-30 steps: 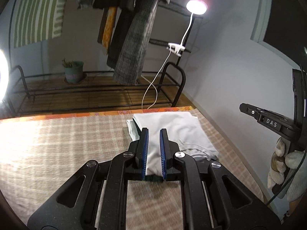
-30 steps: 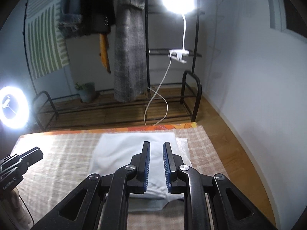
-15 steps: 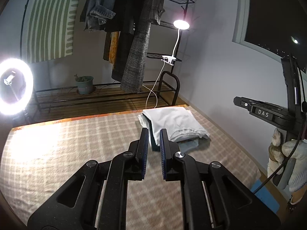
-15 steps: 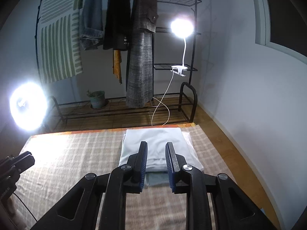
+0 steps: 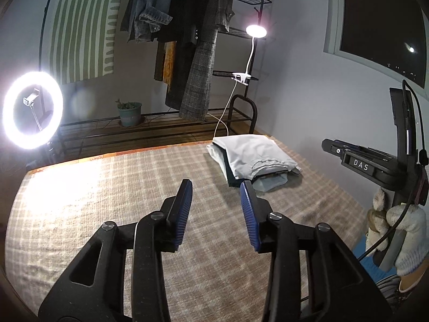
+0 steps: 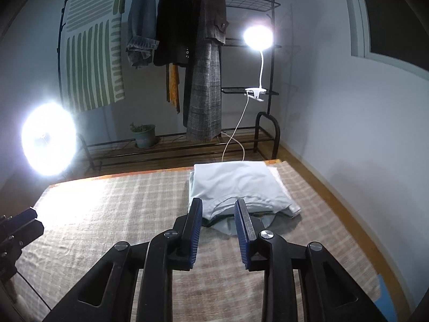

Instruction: Fold small clothes

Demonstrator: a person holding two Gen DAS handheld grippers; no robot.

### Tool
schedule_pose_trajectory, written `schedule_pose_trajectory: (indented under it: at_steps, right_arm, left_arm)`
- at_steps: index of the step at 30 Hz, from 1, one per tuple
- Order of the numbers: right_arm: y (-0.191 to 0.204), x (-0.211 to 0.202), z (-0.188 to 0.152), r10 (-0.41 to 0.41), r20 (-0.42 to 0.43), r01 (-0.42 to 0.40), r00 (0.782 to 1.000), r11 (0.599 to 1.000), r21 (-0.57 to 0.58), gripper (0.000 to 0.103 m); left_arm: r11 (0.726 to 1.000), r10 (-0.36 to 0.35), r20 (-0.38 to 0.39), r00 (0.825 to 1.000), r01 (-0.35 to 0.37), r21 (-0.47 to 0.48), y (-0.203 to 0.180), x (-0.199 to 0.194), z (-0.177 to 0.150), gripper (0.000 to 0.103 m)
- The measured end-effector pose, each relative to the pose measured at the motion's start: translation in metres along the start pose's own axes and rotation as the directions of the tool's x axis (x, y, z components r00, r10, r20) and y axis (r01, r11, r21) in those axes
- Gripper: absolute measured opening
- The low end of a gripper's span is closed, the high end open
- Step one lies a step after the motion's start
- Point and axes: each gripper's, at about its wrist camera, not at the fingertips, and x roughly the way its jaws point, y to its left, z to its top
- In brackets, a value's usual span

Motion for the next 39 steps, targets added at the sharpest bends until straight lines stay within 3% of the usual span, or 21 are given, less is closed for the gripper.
schedule_pose_trajectory:
  at_steps: [2,5,7,11,15,19,24,39]
  right_arm:
    - [0.002,0.006,-0.006,0.000,-0.003,0.000,1.000,1.000,0.012,0.027]
    - [0.007,0.012,-0.011,-0.014,-0.011,0.014,1.000,1.000,0.004,0.031]
    - [0.007,0.012,-0.011,-0.029,0.005,0.029,1.000,1.000,0.006,0.062]
    - [0.005,0.011,-0.013,-0.034,0.041,0.033,0.999,0.999,0.019,0.068]
    - [0.005,0.013,-0.015,-0.075,0.056,0.074,0.996,0.997,0.020,0.089]
    - [0.004,0.011,-0.013,-0.109,0.082,0.105,0.991,0.993,0.045,0.103]
    - [0.012,0.004,-0.012,-0.160,0.130,0.158,0.979,0.987,0.024,0.103]
    - [0.016,0.004,-0.011,-0.150,0.140,0.149,0.979,0.989,0.022,0.103]
  left_arm:
    - [1.000,0.003,0.004,1.000,-0.003,0.005,0.000,0.001,-0.005,0.050]
    - [1.000,-0.001,0.002,1.000,0.001,0.000,0.002,0.005,-0.011,0.052]
    - [1.000,0.001,-0.009,1.000,-0.001,0.006,0.002,0.009,-0.015,0.060]
    - [1.000,0.016,-0.011,1.000,-0.016,0.025,0.003,0.012,-0.021,0.069]
    - [1.000,0.022,-0.007,1.000,-0.022,0.020,0.006,0.010,-0.025,0.083]
    - [0.993,0.104,0.022,0.994,-0.105,0.048,0.006,0.006,-0.028,0.101]
    - [0.976,0.195,0.010,0.981,-0.195,0.095,0.004,0.009,-0.032,0.103]
    - [0.974,0.202,0.030,0.979,-0.204,0.095,0.007,0.003,-0.036,0.103]
